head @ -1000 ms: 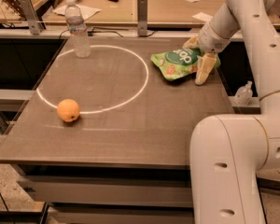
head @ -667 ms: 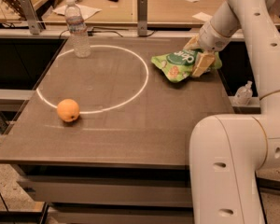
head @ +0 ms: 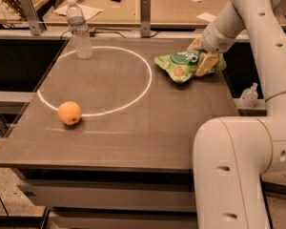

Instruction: Move green rice chip bag near orange

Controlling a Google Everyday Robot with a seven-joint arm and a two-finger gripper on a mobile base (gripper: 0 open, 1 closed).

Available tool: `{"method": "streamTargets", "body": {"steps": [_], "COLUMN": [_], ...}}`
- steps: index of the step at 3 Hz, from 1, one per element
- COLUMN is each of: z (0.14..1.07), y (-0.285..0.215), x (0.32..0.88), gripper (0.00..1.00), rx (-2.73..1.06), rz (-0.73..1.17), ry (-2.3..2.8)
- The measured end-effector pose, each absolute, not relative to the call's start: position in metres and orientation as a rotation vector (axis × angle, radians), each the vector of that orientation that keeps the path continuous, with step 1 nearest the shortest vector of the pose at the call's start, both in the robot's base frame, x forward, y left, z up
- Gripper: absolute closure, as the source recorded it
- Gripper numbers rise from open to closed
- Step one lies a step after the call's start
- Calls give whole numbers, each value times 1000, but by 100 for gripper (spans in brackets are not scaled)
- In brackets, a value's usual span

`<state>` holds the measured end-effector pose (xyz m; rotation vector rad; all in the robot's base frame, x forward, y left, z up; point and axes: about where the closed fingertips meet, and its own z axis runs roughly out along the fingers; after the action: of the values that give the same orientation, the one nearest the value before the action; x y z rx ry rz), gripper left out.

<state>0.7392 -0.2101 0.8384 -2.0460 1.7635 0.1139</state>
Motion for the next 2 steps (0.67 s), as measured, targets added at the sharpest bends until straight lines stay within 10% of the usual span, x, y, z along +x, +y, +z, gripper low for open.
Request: {"method": "streamTargets", "body": {"steps": [2], "z": [858], "y": [-221], "x": [725], "gripper": [100], "rx": [-1838], "rz": [230], "ry": [1781]}}
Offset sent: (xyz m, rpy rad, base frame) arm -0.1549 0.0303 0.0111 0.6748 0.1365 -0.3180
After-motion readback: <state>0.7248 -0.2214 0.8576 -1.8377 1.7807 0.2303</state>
